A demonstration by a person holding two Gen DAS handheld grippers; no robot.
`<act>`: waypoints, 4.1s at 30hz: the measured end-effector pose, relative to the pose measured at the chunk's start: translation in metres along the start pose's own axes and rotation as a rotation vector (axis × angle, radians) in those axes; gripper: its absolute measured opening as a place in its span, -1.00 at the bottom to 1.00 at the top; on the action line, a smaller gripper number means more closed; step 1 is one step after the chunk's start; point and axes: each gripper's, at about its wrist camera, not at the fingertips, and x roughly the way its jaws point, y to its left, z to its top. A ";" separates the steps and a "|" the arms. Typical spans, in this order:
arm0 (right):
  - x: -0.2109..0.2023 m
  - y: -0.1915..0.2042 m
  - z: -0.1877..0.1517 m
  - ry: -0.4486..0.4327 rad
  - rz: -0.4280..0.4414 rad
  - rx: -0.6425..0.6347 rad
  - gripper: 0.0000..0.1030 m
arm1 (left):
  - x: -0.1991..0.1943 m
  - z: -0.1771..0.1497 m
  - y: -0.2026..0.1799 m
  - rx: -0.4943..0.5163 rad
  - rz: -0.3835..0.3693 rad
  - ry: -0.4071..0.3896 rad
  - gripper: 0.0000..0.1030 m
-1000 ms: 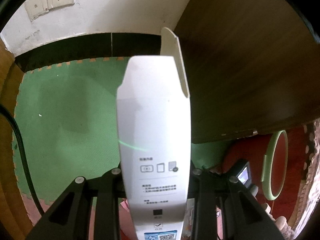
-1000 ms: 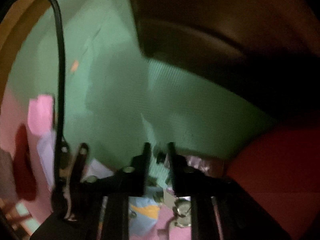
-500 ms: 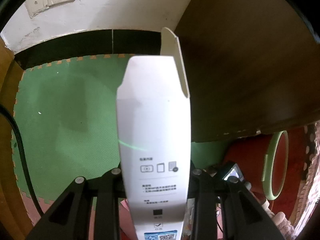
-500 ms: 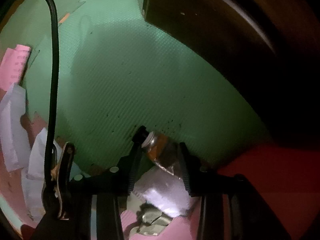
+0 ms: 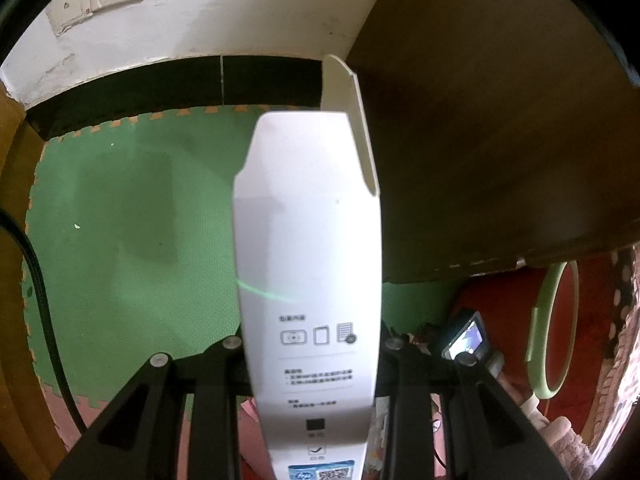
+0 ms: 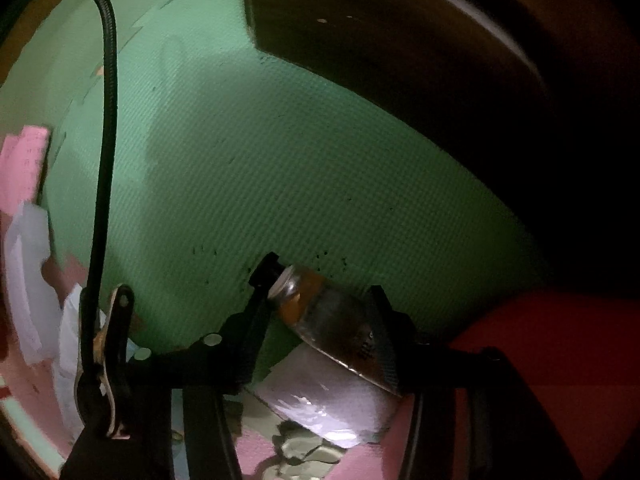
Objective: Collect trash
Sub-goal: 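Lower the right tool onto the brown bottle and close on its neck while the left tool holds the box, then carry the HP box and brown bottle in both tools over the red bucket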
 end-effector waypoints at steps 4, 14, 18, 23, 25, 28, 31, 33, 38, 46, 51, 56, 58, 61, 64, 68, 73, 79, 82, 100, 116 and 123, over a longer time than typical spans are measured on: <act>-0.004 0.015 -0.004 -0.035 -0.039 -0.037 -0.40 | 0.000 0.000 0.000 -0.006 0.001 -0.001 -0.37; -0.034 0.018 -0.005 -0.137 -0.035 -0.027 -0.56 | -0.002 -0.002 -0.002 -0.001 0.002 -0.008 -0.37; -0.050 0.020 -0.007 -0.171 0.002 -0.014 -0.56 | -0.004 -0.003 -0.002 0.000 0.006 -0.016 -0.37; -0.078 0.016 -0.009 -0.196 0.030 -0.023 -0.56 | -0.010 -0.004 -0.004 0.008 0.006 -0.030 -0.37; -0.088 0.014 -0.011 -0.206 0.036 -0.021 -0.56 | -0.012 -0.006 -0.006 0.016 0.012 -0.039 -0.37; -0.114 0.002 -0.013 -0.224 0.055 -0.002 -0.56 | -0.017 -0.008 -0.008 0.033 0.030 -0.059 -0.37; -0.132 -0.002 -0.028 -0.244 0.079 0.022 -0.56 | -0.023 -0.009 -0.009 0.029 0.031 -0.075 -0.37; -0.155 -0.016 -0.039 -0.259 0.083 0.028 -0.56 | -0.027 -0.011 -0.009 0.014 0.028 -0.085 -0.37; -0.198 -0.011 -0.044 -0.284 0.090 0.032 -0.56 | -0.036 -0.022 -0.011 -0.012 0.017 -0.087 -0.37; -0.240 0.006 -0.062 -0.324 0.090 0.044 -0.55 | -0.051 -0.046 -0.008 -0.101 -0.022 -0.088 -0.37; -0.268 0.016 -0.071 -0.355 0.084 0.077 -0.55 | -0.052 -0.071 -0.016 -0.117 -0.016 -0.069 -0.37; -0.295 0.015 -0.091 -0.371 0.064 0.107 -0.55 | -0.058 -0.094 -0.032 -0.097 -0.043 -0.082 -0.37; -0.300 0.016 -0.101 -0.377 0.054 0.119 -0.55 | -0.059 -0.102 -0.042 -0.078 -0.052 -0.075 -0.37; -0.313 0.011 -0.116 -0.386 0.051 0.152 -0.55 | -0.064 -0.113 -0.054 -0.042 -0.045 -0.086 -0.37; -0.323 0.006 -0.129 -0.409 0.051 0.193 -0.55 | -0.068 -0.122 -0.070 -0.010 -0.046 -0.090 -0.37; -0.334 -0.002 -0.141 -0.451 0.049 0.247 -0.55 | -0.075 -0.132 -0.090 0.037 -0.051 -0.093 -0.37; -0.348 -0.018 -0.159 -0.498 0.050 0.311 -0.55 | -0.082 -0.142 -0.115 0.087 -0.059 -0.092 -0.37; -0.361 -0.044 -0.182 -0.562 0.047 0.412 -0.55 | -0.082 -0.148 -0.157 0.151 -0.063 -0.094 -0.37; -0.363 -0.057 -0.193 -0.585 0.034 0.458 -0.55 | -0.079 -0.148 -0.179 0.187 -0.066 -0.093 -0.37; -0.345 -0.139 -0.256 -0.624 0.033 0.831 -0.55 | -0.051 -0.145 -0.299 0.347 -0.117 -0.076 -0.37; -0.330 -0.173 -0.287 -0.629 0.032 1.042 -0.55 | -0.006 -0.135 -0.374 0.414 -0.168 -0.056 -0.37; -0.331 -0.172 -0.301 -0.631 0.036 1.080 -0.55 | 0.016 -0.128 -0.387 0.417 -0.173 -0.034 -0.36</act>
